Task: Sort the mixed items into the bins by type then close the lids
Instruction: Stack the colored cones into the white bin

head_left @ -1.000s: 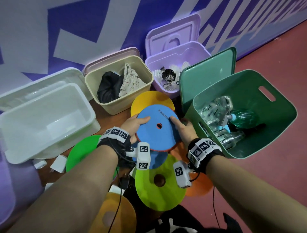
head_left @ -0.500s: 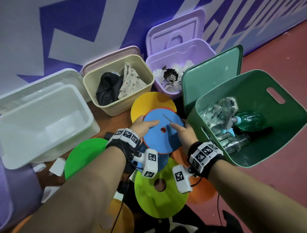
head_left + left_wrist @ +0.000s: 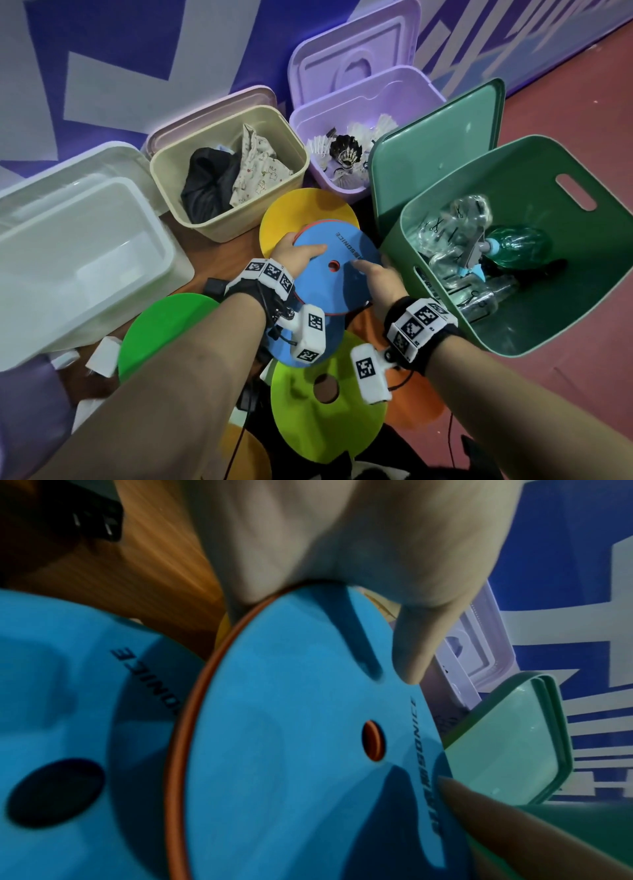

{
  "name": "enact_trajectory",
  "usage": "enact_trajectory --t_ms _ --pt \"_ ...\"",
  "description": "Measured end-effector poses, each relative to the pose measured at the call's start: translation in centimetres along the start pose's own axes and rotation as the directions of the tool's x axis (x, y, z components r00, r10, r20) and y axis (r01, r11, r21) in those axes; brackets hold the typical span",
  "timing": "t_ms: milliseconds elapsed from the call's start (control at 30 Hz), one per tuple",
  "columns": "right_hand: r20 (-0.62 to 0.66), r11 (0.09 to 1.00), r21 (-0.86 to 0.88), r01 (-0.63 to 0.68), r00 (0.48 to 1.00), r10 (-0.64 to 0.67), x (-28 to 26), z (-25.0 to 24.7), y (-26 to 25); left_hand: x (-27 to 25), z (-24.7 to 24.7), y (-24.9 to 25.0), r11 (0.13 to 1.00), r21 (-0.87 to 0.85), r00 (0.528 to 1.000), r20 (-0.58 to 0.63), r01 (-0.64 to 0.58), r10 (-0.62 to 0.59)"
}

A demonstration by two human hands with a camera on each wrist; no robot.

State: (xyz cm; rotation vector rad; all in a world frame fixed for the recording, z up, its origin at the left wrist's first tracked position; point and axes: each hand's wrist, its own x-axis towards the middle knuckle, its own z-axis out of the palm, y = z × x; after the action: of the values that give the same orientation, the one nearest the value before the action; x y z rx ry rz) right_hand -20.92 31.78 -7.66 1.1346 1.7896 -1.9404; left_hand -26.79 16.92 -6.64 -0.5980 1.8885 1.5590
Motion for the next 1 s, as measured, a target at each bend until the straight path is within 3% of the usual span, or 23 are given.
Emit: enact_trajectory --t_ms 167,467,1000 --pt "-0.022 0.998 0.030 -0.052 0.998 0.052 0.8 0.2 0.5 0.9 0.0 0.2 0.999 0.007 0.999 0.024 0.031 -0.031" --pt "-0.001 0.995 0.104 0.001 1.000 -0.001 1.3 -0.2 0.8 1.4 -0.8 -0.6 0.996 -0.066 0.998 0.030 0.052 -0.050" --pt "0.311 0.968 0.251 0.024 0.945 -0.104 -4.2 -0.8 -0.8 -4.1 -3.8 -2.1 0.978 -0.204 0.998 0.042 -0.046 0.056"
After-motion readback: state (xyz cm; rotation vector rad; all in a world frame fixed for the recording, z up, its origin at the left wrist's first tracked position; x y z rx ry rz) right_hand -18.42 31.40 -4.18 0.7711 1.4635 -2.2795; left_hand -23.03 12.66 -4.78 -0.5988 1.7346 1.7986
